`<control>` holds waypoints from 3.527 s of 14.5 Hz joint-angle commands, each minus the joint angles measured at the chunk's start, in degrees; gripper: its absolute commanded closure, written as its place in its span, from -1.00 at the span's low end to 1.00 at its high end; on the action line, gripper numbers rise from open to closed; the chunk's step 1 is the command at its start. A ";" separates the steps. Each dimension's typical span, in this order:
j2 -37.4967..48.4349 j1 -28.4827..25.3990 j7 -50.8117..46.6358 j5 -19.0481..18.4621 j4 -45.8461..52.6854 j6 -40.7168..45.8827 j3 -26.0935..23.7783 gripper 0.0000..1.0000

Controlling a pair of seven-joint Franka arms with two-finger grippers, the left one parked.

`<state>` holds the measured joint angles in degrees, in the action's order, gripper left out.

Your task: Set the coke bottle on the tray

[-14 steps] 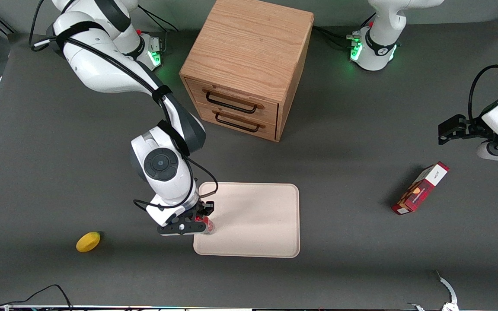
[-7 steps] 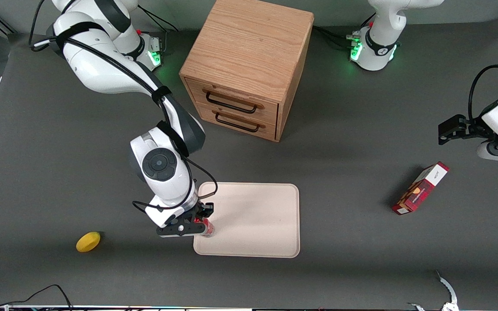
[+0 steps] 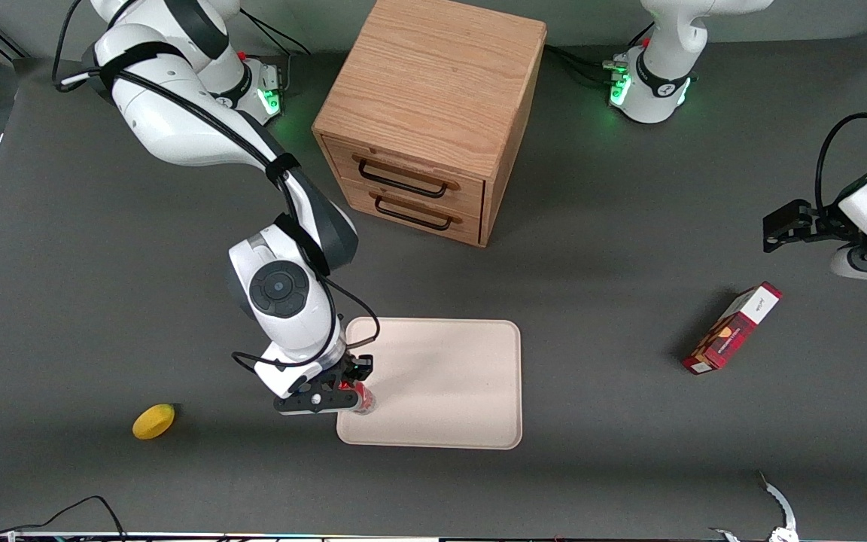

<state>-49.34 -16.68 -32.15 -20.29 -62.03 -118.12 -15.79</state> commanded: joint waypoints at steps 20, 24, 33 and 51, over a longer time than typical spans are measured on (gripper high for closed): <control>18.54 4.01 7.17 6.12 -9.57 15.10 0.23 -1.00; 31.81 8.84 11.12 9.03 -20.47 20.20 -0.29 -1.00; 45.99 21.16 24.33 16.77 -28.67 26.54 -0.65 -0.96; 49.42 18.79 25.21 20.46 -23.66 30.85 8.76 -1.00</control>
<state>0.08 2.88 -4.56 -1.25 -86.86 -88.41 -8.18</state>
